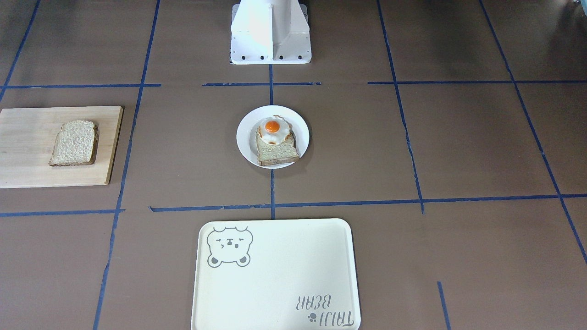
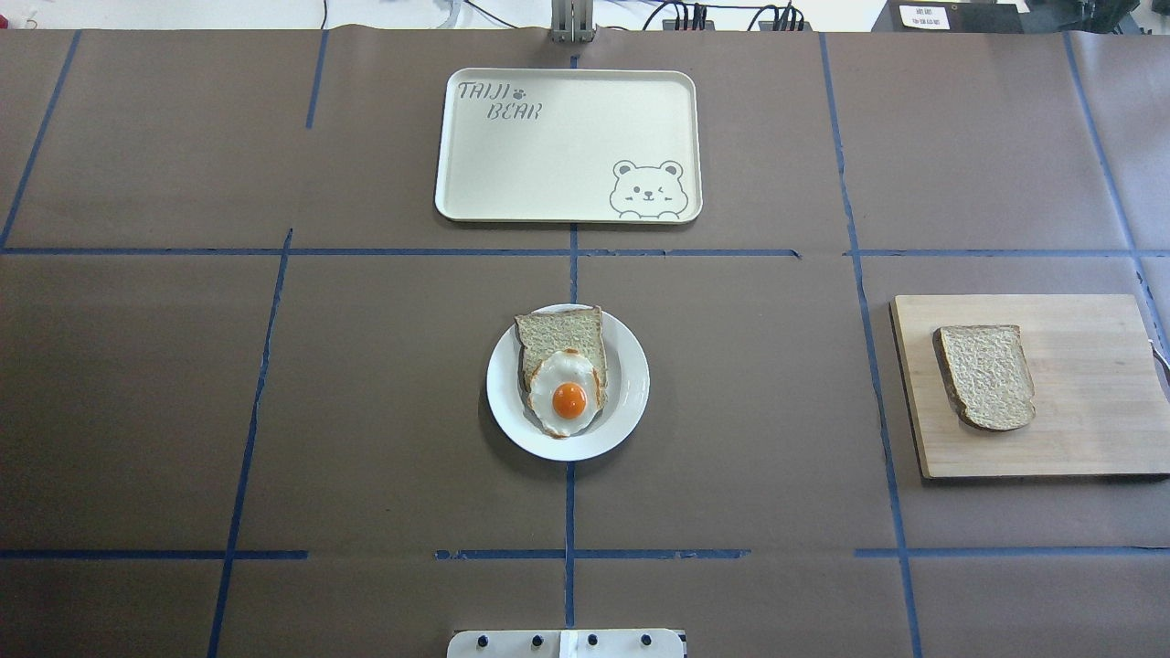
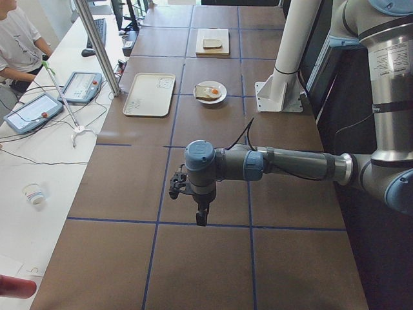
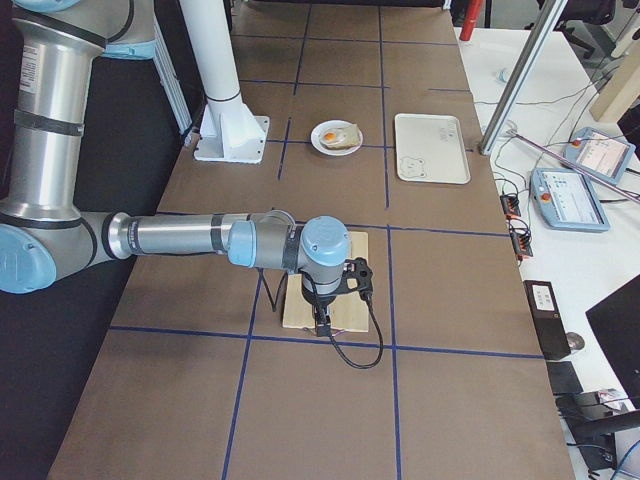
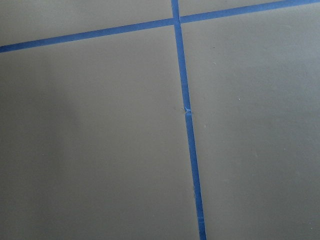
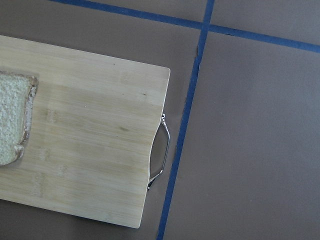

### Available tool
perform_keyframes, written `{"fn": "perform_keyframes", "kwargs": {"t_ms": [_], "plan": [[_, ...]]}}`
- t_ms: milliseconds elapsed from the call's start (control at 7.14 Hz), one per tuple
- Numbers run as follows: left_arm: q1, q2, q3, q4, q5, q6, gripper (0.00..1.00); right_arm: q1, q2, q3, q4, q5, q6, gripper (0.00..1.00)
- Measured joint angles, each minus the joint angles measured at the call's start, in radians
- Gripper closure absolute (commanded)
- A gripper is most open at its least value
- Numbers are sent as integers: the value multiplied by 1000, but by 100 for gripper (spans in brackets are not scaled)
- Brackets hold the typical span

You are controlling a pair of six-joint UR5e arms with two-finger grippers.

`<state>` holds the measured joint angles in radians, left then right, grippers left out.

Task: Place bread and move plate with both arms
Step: 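Move the right gripper toward the bread slice on the bamboo board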

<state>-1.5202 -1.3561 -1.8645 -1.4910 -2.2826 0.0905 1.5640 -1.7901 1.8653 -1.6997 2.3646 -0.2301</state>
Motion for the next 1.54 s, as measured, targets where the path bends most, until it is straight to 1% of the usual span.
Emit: {"fn": "perform_keyframes", "kwargs": {"t_ms": [420,560,700,840,980,1120,1260,1400,1540], "plan": [[1,0,0,0,0,0,0,-2,4,1,0,9,5,0],[2,0,1,0,0,0,0,-5,8,3,6,44,26,0],[4,0,1,0,0,0,0,-18,11,3,48,98,96,0],[6,0,0,0,0,0,0,-55,12,0,159,134,250,0],[8,0,0,0,0,0,0,-110,12,-8,313,143,440,0],[9,0,0,0,0,0,0,-171,12,-26,492,136,644,0],[9,0,0,0,0,0,0,-238,12,-54,674,104,836,0],[9,0,0,0,0,0,0,-318,12,-93,857,39,1009,0],[9,0,0,0,0,0,0,-402,13,-130,1009,-33,1155,1]]}}
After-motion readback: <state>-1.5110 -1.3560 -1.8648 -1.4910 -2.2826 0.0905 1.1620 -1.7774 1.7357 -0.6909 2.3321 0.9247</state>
